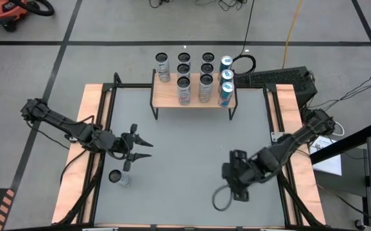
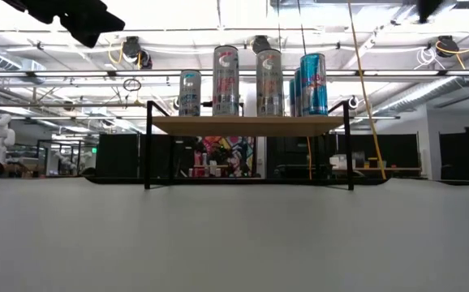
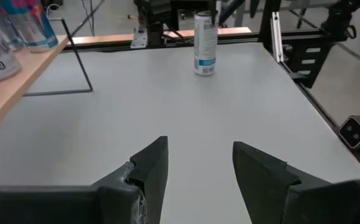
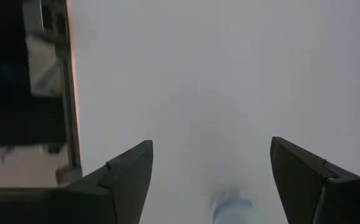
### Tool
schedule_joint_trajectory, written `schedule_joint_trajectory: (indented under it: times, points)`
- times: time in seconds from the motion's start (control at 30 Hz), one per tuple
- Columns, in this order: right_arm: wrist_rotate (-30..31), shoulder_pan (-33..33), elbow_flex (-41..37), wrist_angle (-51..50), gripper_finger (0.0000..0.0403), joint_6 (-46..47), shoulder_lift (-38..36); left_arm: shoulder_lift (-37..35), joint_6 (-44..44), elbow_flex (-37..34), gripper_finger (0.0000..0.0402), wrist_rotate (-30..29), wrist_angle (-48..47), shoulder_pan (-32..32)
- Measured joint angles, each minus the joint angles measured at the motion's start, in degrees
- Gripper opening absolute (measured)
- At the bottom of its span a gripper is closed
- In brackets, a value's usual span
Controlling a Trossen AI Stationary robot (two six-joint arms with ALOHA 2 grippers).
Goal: Place canned beverage on shelf
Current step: Put the right white blue soda can on the shelf aligned with the other white blue soda can
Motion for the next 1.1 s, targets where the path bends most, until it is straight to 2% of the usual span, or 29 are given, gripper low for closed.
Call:
schedule_joint_trajectory:
  times: [0.17, 0.4, 0.57, 1.1]
  points:
    - [0.03, 4.29, 1.86, -9.01, 0.0262, 3.51, 0.08, 1.48, -0.11, 0.01, 0.0177, -0.07, -0.02, 0.0]
    - [1.6, 6.2, 2.01, -19.58, 0.0295, 7.99, 0.06, 4.66, 0.84, 0.01, 0.0177, -0.07, 3.94, 0.0]
    - [1.42, 6.3, 2.01, -21.68, 0.0314, 8.38, 0.06, 6.38, 1.55, 0.04, 0.0177, -0.07, 6.05, 0.0]
    - [-0.06, 7.37, -2.32, -21.87, 0.0316, 9.47, 0.06, 6.85, 1.55, 0.05, 0.0177, -0.04, 7.02, -0.33]
